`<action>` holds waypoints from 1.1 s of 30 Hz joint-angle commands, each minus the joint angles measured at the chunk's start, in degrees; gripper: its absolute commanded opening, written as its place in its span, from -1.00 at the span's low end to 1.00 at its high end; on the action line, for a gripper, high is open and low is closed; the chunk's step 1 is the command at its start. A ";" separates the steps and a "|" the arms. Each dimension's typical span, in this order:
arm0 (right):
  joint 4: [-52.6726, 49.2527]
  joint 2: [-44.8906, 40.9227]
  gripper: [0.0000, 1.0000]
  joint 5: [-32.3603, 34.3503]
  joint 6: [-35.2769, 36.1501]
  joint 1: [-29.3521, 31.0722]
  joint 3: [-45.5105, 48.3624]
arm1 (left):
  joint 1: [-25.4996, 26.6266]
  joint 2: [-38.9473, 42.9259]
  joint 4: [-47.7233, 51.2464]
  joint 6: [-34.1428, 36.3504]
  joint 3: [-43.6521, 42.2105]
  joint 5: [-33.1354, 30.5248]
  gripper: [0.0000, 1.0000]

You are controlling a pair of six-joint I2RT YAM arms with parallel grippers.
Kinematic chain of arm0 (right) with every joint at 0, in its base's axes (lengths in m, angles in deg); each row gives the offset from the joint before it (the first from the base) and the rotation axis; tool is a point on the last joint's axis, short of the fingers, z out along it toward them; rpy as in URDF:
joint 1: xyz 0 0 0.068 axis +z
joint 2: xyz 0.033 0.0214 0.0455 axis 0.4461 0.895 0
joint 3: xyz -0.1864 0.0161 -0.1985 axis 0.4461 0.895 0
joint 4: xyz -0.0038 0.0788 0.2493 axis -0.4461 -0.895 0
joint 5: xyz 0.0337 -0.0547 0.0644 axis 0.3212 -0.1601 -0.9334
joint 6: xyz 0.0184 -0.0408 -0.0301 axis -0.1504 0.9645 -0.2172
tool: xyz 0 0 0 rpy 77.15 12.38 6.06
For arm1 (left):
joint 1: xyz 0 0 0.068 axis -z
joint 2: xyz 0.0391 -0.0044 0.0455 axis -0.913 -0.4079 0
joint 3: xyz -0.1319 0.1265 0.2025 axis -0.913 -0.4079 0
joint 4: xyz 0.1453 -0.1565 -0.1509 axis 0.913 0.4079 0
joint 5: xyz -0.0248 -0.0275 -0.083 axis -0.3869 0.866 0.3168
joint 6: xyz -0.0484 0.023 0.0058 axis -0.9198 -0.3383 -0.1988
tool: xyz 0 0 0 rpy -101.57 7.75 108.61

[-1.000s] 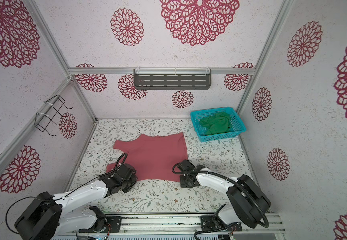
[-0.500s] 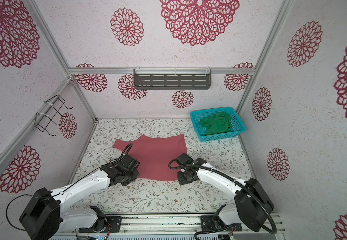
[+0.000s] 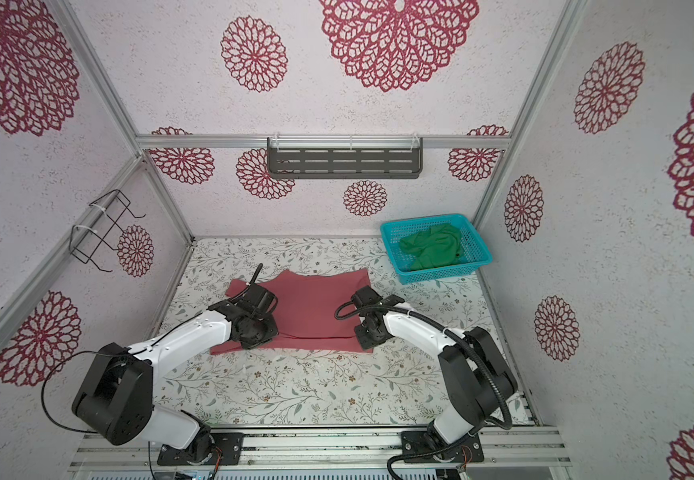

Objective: Fold and stack the tank tops
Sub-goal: 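Carry the lifted hem over toward the far edge with both grippers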

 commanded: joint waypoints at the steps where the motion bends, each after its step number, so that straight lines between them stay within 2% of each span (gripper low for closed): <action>1: 2.11 1.05 -1.00 2.14 3.20 -2.01 -2.42 | -1.45 -3.17 2.69 5.96 3.32 0.25 -1.00; 15: 4.79 11.72 -1.00 1.96 8.62 -6.14 -11.03 | -6.06 -15.64 7.41 15.58 15.78 0.23 -1.00; 21: 4.73 16.30 -1.00 2.27 9.78 -7.35 -14.00 | -7.43 -21.33 8.74 18.16 21.31 1.27 -0.89; 25: 4.82 17.63 -0.96 2.32 9.39 -8.80 -15.27 | -8.35 -24.01 9.76 19.89 24.30 2.54 -0.54; 27: 4.73 17.40 -0.80 2.15 9.10 -9.87 -15.99 | -8.89 -24.03 10.34 20.83 25.72 2.40 -0.32; 29: 4.39 16.54 -0.53 1.71 8.99 -10.99 -17.14 | -9.42 -23.74 11.45 22.11 27.50 2.27 0.00; 31: 3.67 15.37 -0.35 1.53 8.92 -11.75 -18.09 | -9.62 -22.97 13.18 23.10 29.51 1.48 0.16; 33: 2.28 13.29 -0.29 1.70 8.60 -11.96 -18.62 | -9.72 -21.41 15.11 23.93 30.65 0.58 0.26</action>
